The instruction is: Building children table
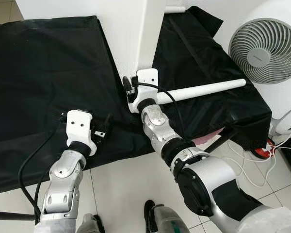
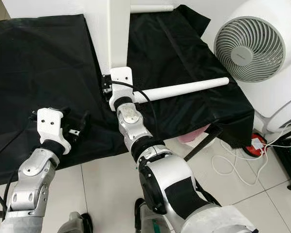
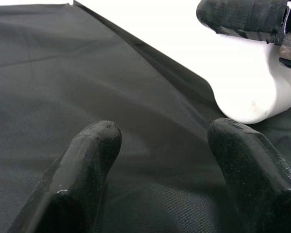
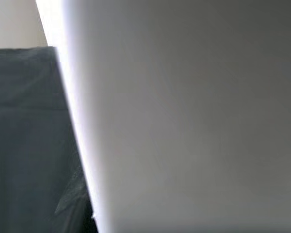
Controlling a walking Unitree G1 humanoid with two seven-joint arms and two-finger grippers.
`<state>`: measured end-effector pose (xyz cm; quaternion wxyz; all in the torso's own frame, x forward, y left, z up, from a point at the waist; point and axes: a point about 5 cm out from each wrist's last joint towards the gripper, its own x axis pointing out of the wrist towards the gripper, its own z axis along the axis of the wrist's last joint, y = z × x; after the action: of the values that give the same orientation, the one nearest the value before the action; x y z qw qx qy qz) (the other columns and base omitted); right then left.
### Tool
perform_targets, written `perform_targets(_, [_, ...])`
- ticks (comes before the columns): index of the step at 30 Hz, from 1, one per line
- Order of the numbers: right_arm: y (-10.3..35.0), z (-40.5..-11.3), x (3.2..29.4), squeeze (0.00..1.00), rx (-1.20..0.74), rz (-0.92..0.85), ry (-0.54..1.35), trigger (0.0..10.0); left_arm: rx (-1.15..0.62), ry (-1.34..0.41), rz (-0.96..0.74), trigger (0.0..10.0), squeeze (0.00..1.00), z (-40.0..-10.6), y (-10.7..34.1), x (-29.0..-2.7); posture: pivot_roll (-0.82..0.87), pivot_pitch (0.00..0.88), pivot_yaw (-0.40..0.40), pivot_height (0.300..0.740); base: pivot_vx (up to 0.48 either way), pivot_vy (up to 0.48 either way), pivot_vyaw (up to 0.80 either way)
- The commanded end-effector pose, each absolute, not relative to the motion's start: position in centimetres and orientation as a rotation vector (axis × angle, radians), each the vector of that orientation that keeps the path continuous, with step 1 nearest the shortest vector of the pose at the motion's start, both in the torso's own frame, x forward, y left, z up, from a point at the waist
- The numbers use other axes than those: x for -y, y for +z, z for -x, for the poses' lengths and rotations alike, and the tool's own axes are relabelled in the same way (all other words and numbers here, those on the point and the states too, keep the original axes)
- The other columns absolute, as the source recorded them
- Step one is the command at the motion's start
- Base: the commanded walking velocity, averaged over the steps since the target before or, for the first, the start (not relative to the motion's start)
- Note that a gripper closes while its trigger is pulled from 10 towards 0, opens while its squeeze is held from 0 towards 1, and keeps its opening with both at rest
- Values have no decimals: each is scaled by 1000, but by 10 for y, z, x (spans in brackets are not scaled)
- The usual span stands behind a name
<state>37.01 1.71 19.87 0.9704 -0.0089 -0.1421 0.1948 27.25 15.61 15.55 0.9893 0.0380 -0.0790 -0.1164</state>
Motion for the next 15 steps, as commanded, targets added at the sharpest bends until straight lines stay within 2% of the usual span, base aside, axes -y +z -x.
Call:
perform_targets(1, [216, -325, -95, 0, 408, 5, 628, 0, 126, -149, -66, 10000, 0, -270, 148, -163, 57, 194, -25, 740, 0, 0, 0])
perform_targets(7, [218, -308, -122, 0, 402, 80, 624, 0, 69, -143, -65, 10000, 0, -263, 131, -163, 77, 196, -34, 740, 0, 0, 0])
perform_targets(12, [220, -306, -124, 0, 409, 77, 630, 0, 65, -143, -65, 10000, 0, -262, 129, -163, 82, 195, -37, 740, 0, 0, 0])
perform_targets(13, [221, -302, -129, 0, 399, 58, 654, 3333, 62, -141, -64, 10000, 0, -260, 128, -163, 93, 199, -39, 740, 0, 0, 0])
perform_targets(14, [219, -301, -130, 0, 379, 20, 672, 10000, 59, -139, -66, 10000, 0, -259, 128, -164, 93, 199, -39, 740, 0, 0, 0])
perform_targets(15, [219, -301, -130, 0, 379, 20, 672, 10000, 59, -139, -66, 10000, 0, -259, 128, -164, 93, 199, -39, 740, 0, 0, 0])
